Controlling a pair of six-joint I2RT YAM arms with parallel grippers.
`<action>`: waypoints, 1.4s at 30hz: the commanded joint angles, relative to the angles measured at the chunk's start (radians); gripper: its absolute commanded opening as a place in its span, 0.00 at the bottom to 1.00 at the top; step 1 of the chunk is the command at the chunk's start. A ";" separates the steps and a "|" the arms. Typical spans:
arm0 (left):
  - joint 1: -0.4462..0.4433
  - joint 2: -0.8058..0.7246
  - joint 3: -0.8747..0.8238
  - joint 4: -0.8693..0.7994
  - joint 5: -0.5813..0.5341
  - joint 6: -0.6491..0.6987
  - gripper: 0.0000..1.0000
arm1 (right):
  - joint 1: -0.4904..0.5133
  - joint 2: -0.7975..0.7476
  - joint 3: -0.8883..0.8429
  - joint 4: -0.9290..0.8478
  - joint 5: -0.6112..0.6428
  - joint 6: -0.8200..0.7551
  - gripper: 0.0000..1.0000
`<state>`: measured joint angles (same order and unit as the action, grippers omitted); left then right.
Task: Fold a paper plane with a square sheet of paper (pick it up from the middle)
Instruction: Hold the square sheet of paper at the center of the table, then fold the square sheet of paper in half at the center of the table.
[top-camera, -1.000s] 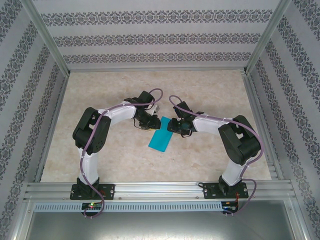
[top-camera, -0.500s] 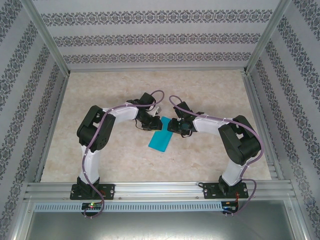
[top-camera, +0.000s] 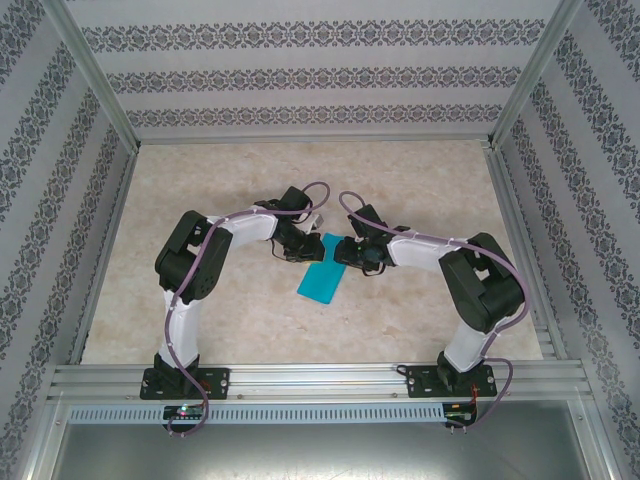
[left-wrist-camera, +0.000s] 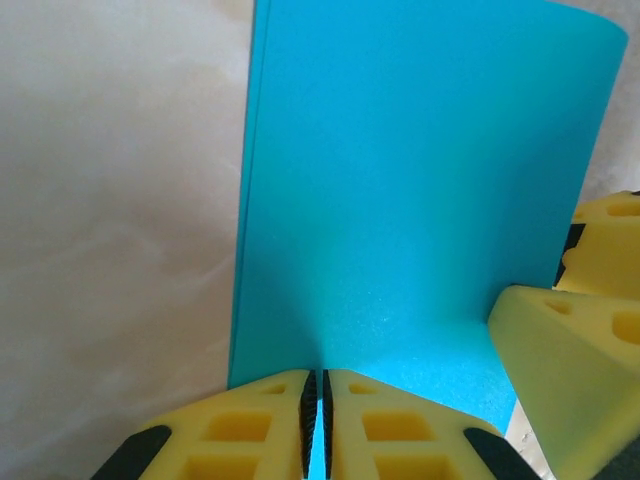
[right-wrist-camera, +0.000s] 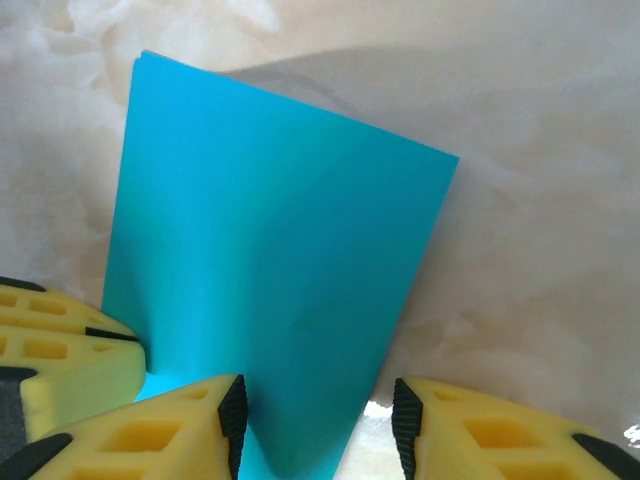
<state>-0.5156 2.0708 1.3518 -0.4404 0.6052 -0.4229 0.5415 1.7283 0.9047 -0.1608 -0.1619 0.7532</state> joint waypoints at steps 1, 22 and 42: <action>-0.009 0.061 -0.031 -0.044 -0.089 0.039 0.16 | 0.002 -0.038 -0.040 0.086 0.009 -0.005 0.47; -0.010 0.091 -0.016 -0.104 -0.194 0.090 0.17 | 0.007 -0.013 -0.165 0.395 -0.189 0.153 0.24; -0.010 0.123 0.007 -0.150 -0.260 0.116 0.17 | -0.060 -0.024 -0.259 0.486 -0.218 0.138 0.24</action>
<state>-0.5247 2.0937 1.3994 -0.5072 0.5560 -0.3424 0.5110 1.7302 0.6800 0.3271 -0.3874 0.8921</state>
